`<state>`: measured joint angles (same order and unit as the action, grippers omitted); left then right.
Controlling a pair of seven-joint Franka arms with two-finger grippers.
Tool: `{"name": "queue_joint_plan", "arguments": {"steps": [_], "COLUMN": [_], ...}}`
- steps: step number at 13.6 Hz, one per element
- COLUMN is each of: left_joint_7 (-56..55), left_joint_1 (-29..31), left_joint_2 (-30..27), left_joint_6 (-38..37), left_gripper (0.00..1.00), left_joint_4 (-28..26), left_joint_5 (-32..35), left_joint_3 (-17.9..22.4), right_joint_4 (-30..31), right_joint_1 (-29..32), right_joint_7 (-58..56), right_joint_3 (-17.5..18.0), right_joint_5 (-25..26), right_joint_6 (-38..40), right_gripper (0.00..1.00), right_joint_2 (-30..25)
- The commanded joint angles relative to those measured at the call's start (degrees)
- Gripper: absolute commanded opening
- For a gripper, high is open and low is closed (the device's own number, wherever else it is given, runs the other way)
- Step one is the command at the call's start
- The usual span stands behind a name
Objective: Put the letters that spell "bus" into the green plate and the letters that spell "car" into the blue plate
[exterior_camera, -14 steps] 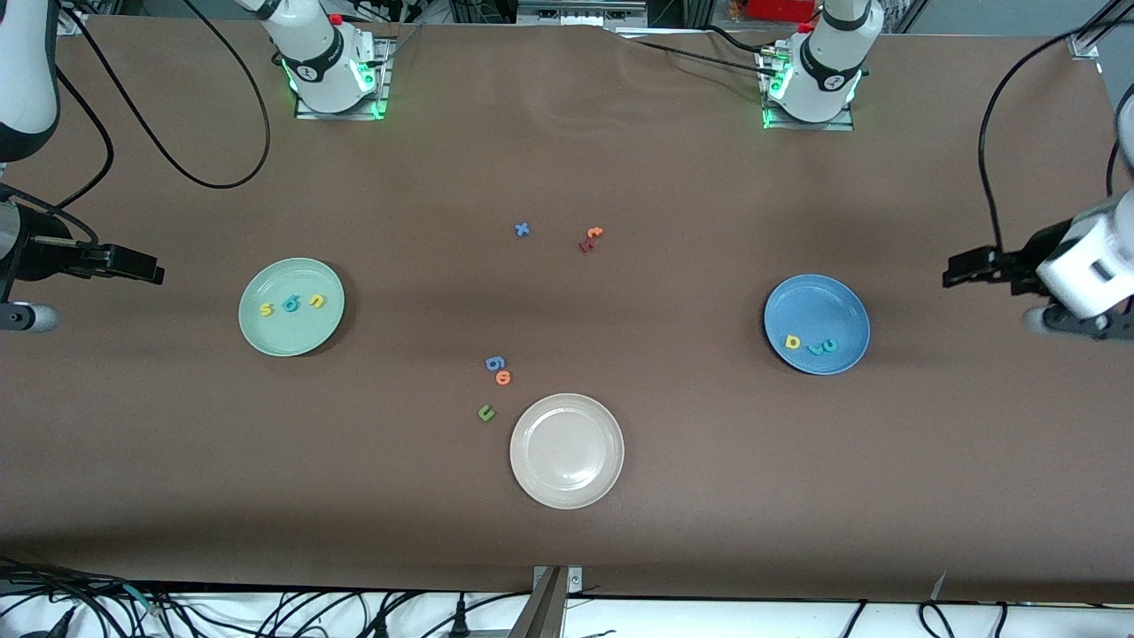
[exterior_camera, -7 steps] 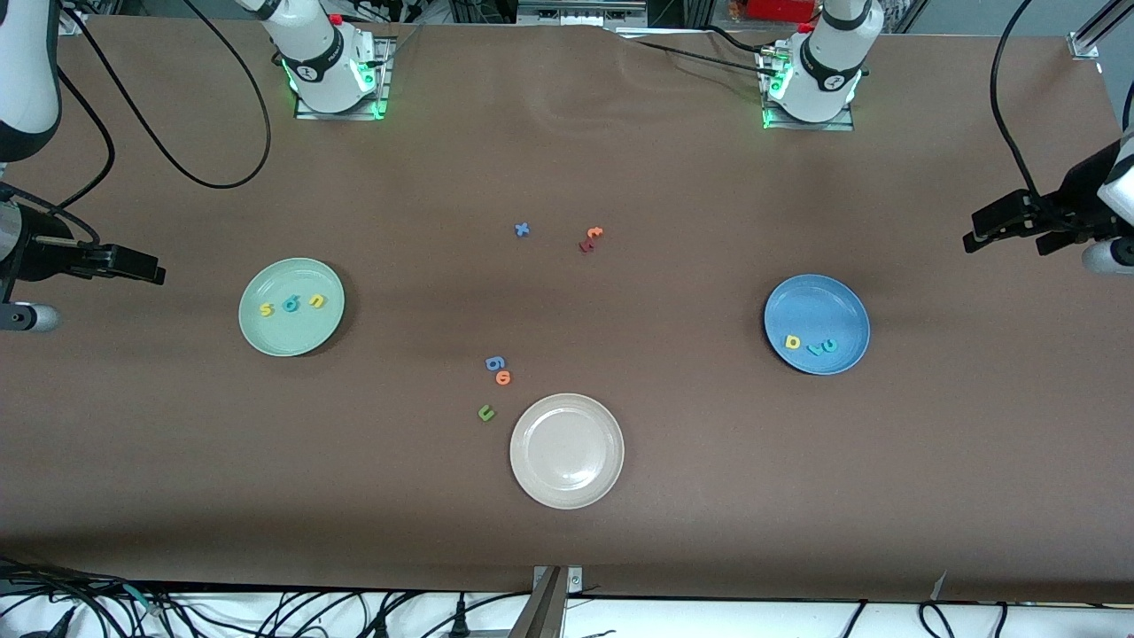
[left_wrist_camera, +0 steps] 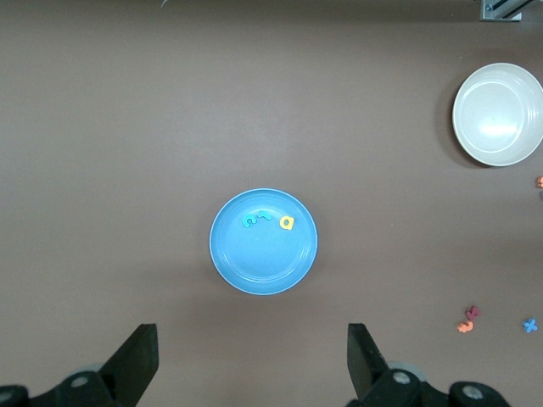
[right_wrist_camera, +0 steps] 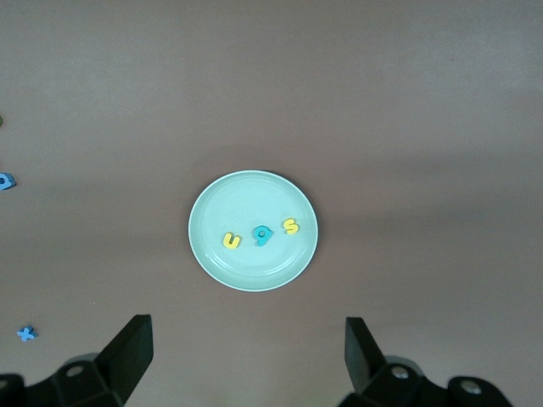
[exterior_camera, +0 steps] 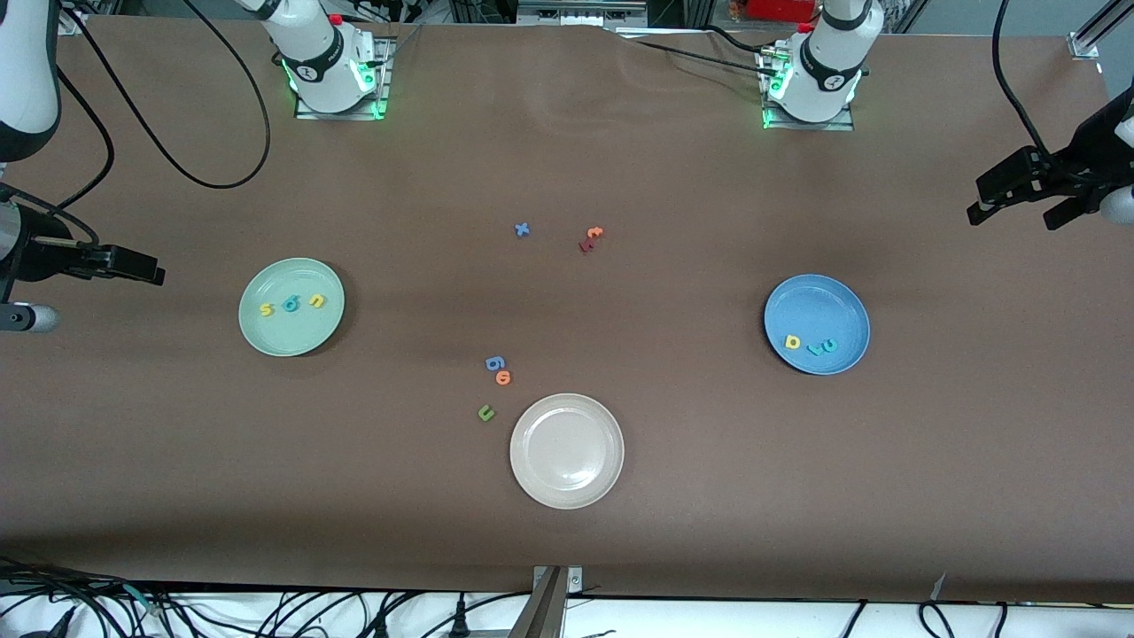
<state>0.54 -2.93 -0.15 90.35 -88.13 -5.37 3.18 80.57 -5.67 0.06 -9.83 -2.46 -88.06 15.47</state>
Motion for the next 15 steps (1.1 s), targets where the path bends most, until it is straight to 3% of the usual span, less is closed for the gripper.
{"name": "queue_joint_plan", "arguments": {"steps": [1,15], "left_joint_7": [2.5,2.7], "left_joint_1": [-0.1,0.5], "left_joint_2": [-1.3,-1.0], "left_joint_6": [0.0,-2.0], "left_gripper": [0.98,0.96], "left_joint_4": [-0.9,-1.3], "left_joint_5": [0.5,1.1], "left_joint_3": [-0.1,-0.7], "right_joint_4": [1.1,1.0], "right_joint_1": [-0.1,0.0], "right_joint_7": [0.3,0.3], "right_joint_3": [0.3,0.4], "right_joint_5": [0.8,0.6], "right_joint_6": [-0.6,-0.6], "right_gripper": [1.00,1.00], "right_joint_2": [-0.9,-0.6]}}
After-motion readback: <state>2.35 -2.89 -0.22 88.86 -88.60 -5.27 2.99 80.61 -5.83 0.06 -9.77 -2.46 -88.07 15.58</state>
